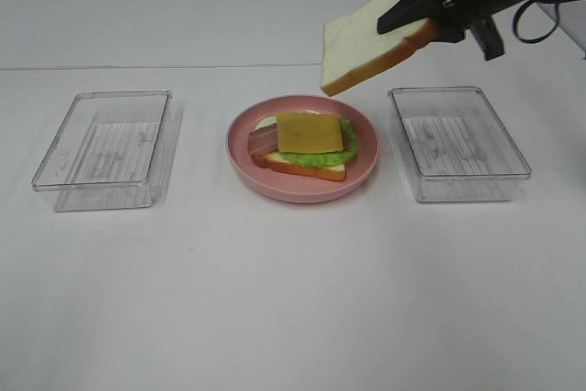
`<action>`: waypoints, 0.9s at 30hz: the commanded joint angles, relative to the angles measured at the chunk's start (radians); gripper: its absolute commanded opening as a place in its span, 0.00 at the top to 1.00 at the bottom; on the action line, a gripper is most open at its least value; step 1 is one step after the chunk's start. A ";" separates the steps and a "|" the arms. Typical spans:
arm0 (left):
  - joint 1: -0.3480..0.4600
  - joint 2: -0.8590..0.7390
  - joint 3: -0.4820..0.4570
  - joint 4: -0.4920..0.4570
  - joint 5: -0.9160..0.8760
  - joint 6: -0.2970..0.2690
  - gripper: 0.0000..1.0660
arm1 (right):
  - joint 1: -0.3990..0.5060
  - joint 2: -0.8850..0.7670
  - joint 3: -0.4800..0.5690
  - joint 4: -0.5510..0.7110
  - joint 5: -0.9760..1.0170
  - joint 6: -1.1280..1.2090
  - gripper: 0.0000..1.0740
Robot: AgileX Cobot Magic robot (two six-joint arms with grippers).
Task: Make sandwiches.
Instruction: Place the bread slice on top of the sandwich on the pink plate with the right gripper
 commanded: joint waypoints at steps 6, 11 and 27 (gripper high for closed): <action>0.004 -0.020 0.001 -0.011 -0.001 -0.003 0.06 | 0.119 0.146 -0.074 0.074 -0.054 -0.015 1.00; 0.004 -0.020 0.001 -0.011 -0.001 -0.003 0.06 | 0.154 0.234 -0.171 0.079 -0.042 0.011 1.00; 0.004 -0.020 0.001 -0.012 -0.001 -0.003 0.06 | 0.162 0.353 -0.209 0.092 -0.080 0.056 1.00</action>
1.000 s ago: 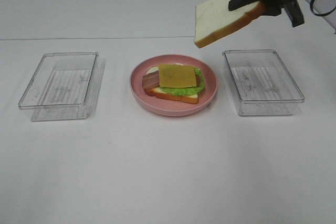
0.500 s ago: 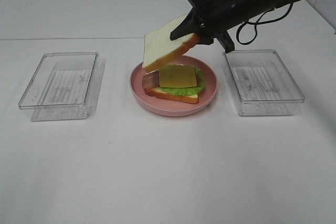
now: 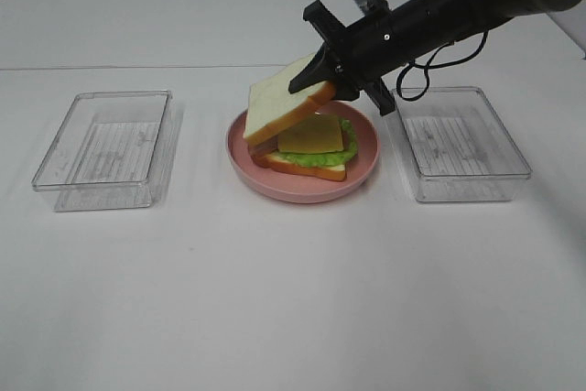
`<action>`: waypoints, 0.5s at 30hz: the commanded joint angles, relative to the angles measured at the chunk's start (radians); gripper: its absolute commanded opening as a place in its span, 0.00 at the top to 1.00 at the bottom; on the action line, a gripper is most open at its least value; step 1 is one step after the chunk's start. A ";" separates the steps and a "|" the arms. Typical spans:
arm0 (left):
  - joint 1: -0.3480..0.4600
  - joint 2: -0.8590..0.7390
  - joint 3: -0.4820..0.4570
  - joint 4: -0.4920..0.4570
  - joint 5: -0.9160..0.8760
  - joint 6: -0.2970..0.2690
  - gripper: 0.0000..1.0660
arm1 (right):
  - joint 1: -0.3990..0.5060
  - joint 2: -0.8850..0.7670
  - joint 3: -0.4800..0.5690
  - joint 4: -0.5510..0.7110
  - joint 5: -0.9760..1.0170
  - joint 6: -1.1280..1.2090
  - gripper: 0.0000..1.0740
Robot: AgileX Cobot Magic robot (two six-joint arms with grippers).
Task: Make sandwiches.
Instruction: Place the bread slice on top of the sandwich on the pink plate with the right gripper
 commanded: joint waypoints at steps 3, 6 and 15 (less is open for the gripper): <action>0.004 -0.020 0.001 -0.011 -0.001 -0.003 0.06 | -0.001 0.026 -0.009 0.015 -0.015 0.010 1.00; 0.004 -0.020 0.001 -0.011 -0.001 -0.003 0.06 | -0.001 0.035 -0.009 0.006 -0.024 0.024 1.00; 0.004 -0.020 0.001 -0.011 -0.001 -0.003 0.06 | -0.001 0.047 -0.009 0.006 -0.023 0.030 0.86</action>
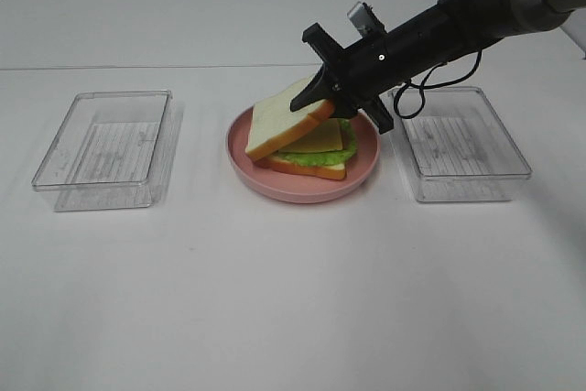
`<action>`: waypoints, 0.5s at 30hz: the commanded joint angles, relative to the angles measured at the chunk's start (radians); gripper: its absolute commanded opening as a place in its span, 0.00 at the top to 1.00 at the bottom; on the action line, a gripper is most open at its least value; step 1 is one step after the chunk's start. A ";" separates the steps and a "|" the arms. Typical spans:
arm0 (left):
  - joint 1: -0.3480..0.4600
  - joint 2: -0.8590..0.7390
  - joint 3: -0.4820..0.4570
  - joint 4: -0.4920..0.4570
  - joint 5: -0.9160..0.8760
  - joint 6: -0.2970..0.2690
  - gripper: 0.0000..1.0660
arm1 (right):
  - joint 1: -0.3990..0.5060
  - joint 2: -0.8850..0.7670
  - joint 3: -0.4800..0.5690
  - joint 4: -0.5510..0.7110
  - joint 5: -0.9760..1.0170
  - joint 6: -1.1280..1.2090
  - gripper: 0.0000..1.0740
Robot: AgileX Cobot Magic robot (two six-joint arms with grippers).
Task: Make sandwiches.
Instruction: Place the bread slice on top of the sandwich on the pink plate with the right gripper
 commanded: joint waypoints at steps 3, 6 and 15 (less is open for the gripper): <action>0.004 -0.020 0.001 -0.011 -0.001 -0.003 0.06 | -0.001 -0.003 -0.009 0.006 0.014 0.016 0.65; 0.004 -0.020 0.001 -0.011 -0.001 -0.003 0.06 | -0.001 -0.011 -0.010 -0.018 0.021 0.016 0.47; 0.004 -0.020 0.001 -0.011 -0.001 -0.003 0.06 | -0.001 -0.049 -0.018 -0.161 0.005 0.064 0.40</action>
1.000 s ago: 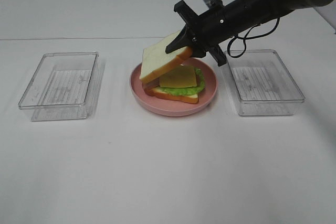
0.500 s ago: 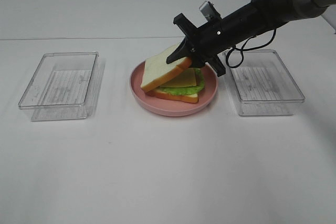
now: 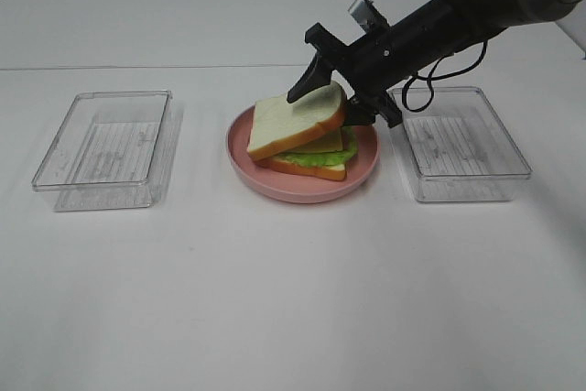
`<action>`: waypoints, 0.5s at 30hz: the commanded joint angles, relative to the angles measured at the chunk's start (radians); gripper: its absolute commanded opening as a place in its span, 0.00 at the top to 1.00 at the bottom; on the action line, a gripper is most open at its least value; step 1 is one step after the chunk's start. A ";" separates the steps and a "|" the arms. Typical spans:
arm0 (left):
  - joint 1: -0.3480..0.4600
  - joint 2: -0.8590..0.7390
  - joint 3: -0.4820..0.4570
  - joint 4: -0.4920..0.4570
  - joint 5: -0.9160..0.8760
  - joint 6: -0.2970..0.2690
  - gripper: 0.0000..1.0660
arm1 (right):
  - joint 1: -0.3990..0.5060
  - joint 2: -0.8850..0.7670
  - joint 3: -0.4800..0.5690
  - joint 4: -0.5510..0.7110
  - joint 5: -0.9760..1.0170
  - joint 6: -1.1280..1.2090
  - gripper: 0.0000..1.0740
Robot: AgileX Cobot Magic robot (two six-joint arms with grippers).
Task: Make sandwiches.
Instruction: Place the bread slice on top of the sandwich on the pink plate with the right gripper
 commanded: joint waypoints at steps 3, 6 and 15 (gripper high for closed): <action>0.004 -0.020 0.001 -0.011 -0.001 -0.003 0.06 | -0.001 -0.047 -0.009 -0.152 -0.012 0.072 0.40; 0.004 -0.020 0.001 -0.011 -0.001 -0.003 0.06 | -0.001 -0.071 -0.009 -0.261 -0.015 0.113 0.38; 0.004 -0.020 0.001 -0.011 -0.001 -0.003 0.06 | -0.001 -0.170 -0.010 -0.556 -0.009 0.254 0.30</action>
